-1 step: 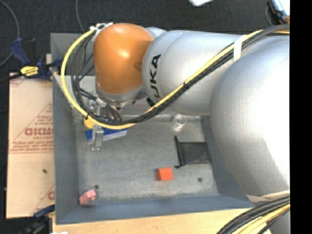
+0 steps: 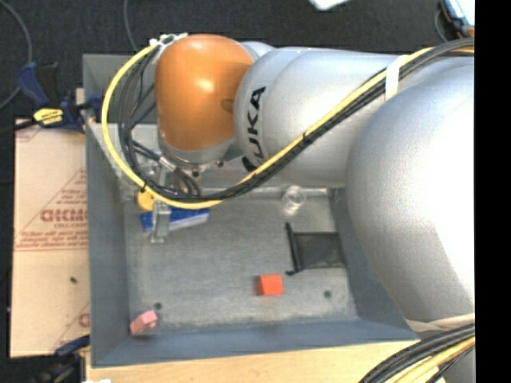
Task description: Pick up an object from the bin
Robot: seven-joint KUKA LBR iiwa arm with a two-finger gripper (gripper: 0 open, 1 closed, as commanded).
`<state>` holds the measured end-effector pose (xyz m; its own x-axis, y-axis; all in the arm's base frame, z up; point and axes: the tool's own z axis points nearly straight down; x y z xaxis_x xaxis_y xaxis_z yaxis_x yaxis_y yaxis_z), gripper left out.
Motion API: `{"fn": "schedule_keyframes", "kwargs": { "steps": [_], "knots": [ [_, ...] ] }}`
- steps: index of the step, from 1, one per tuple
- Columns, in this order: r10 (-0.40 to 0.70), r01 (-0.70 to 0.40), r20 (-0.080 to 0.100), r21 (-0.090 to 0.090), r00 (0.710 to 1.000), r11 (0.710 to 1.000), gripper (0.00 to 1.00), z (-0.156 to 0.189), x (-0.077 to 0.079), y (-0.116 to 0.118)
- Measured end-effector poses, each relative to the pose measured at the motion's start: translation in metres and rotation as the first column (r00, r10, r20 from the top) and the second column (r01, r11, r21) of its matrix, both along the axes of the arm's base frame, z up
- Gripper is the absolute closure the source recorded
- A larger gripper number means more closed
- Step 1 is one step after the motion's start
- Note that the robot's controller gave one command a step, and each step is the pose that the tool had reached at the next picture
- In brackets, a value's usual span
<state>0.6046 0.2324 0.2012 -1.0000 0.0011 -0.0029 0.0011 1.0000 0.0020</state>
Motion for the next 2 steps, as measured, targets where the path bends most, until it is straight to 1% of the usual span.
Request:
{"fn": "schedule_keyframes", "kwargs": {
  "steps": [1, 2],
  "knots": [
    [0.133, -0.133, 0.001, -0.001, 0.991, 0.991, 0.0, -0.116, 0.036, -0.039],
    [0.164, -0.164, 0.007, 0.0, 0.986, 0.986, 0.0, -0.134, 0.038, -0.052]
  ]
}}
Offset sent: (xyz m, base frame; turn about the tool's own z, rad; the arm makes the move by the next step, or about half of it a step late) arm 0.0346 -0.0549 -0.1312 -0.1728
